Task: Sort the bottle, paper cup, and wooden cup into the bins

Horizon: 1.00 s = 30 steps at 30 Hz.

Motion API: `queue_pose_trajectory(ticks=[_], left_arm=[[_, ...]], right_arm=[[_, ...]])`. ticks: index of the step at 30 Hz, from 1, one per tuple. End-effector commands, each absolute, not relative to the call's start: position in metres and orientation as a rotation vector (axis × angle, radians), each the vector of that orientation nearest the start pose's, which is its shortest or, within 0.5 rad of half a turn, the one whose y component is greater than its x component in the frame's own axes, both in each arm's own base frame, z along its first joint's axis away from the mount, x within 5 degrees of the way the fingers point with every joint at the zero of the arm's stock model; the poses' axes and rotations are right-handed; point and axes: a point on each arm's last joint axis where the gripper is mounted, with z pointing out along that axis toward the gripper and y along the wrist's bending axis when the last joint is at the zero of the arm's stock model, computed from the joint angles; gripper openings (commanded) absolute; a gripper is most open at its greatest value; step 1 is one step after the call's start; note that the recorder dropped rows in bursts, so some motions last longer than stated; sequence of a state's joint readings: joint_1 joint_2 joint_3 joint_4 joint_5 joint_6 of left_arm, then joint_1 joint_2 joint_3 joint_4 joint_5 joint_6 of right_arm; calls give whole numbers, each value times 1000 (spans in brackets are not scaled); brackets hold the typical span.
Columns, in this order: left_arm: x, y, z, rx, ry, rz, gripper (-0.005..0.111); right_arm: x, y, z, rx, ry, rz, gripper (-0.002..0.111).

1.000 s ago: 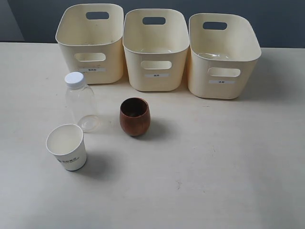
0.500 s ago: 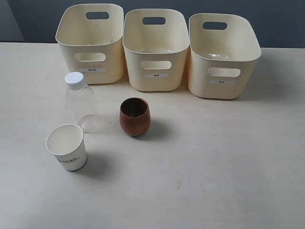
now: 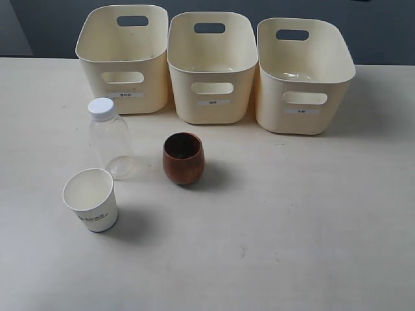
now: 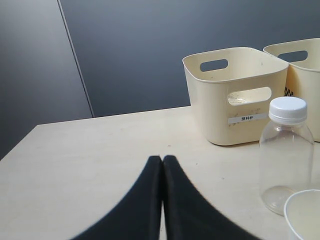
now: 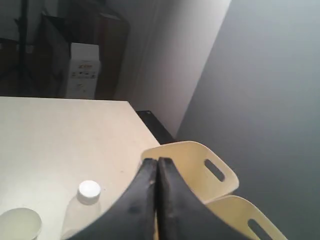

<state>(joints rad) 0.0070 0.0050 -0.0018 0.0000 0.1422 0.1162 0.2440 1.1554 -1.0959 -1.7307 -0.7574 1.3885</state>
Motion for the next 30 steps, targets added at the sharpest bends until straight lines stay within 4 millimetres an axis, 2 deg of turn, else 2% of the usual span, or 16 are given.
queue_pose_trajectory(ticks=[1, 8, 18, 25, 30], left_arm=[[56, 0, 201, 87, 1617, 94, 0], [56, 0, 201, 87, 1617, 94, 0], [56, 0, 201, 87, 1617, 94, 0], [56, 0, 201, 87, 1617, 94, 0], [56, 0, 201, 87, 1617, 94, 0]], right_arm=[[231, 154, 413, -1048, 1353, 550, -1], [261, 197, 377, -1081, 1455, 574, -1], [301, 224, 333, -1082, 1601, 644, -1], [308, 244, 309, -1138, 1628, 636, -1], [302, 276, 286, -1223, 1621, 606, -1]])
